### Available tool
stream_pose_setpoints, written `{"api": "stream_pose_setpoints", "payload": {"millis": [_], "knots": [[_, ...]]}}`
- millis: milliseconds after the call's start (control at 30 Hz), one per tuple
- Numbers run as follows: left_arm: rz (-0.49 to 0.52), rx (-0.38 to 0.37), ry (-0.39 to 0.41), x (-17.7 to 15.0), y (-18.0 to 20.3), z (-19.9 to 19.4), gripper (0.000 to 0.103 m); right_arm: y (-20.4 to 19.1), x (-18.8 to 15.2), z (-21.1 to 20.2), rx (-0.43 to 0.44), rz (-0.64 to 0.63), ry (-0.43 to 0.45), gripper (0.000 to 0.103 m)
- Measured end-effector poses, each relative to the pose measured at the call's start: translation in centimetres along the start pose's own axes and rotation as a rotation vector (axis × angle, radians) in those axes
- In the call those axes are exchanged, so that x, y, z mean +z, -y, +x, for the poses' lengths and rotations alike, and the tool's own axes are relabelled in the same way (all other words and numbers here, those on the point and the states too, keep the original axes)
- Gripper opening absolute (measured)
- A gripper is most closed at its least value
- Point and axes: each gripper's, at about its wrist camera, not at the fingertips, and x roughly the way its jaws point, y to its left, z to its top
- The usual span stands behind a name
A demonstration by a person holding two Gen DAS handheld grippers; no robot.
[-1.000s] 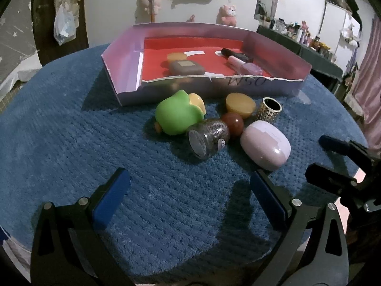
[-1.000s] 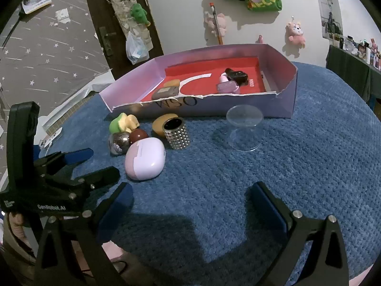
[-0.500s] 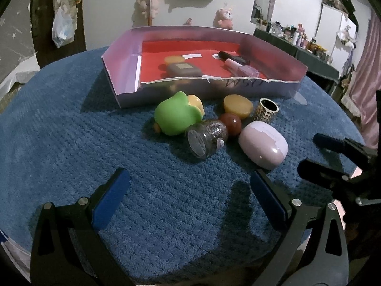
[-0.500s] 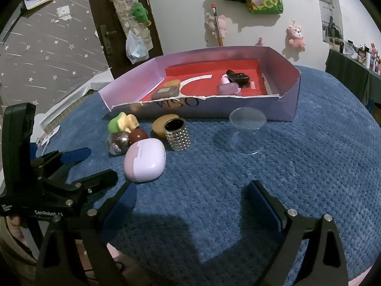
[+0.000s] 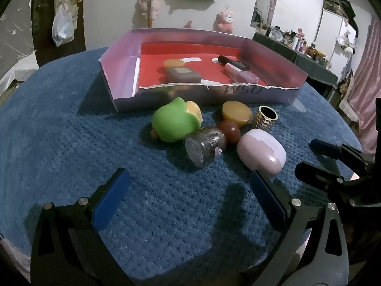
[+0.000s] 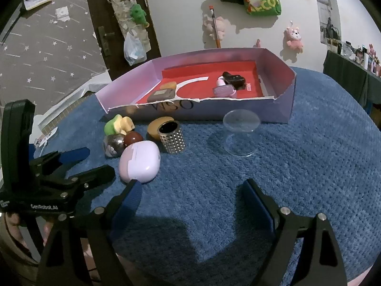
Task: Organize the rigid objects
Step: 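Move left gripper to the glittery silver jar while right gripper approaches the lavender oval case, then close left gripper on the glittery jar while right gripper closes on the lavender case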
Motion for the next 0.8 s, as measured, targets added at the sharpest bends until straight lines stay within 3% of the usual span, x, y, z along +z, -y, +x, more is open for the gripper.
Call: {"api": "stream_pose_setpoints", "payload": {"millis": [167,433,567,667,800], "knots": [[0.000,-0.004,0.000,0.7,-0.3,0.3,0.085,-0.4,0.0,0.1,0.000,-0.018,0.006,0.087],[-0.050,-0.049,-0.002,0.9,-1.7,-0.1,0.068,-2.9,0.1,1.1,0.033,-0.097,0.000,0.081],[-0.045,-0.087,-0.003,0.9,-1.7,-0.2,0.056,-3.9,0.3,1.7,0.052,-0.129,-0.003,0.067],[-0.037,-0.089,-0.002,1.0,-1.5,-0.1,0.055,-4.9,0.5,2.2,0.053,-0.176,0.000,0.059],[-0.037,-0.090,-0.002,1.1,-1.5,0.0,0.055,-5.7,1.1,3.3,0.035,-0.199,0.006,0.059]]}}
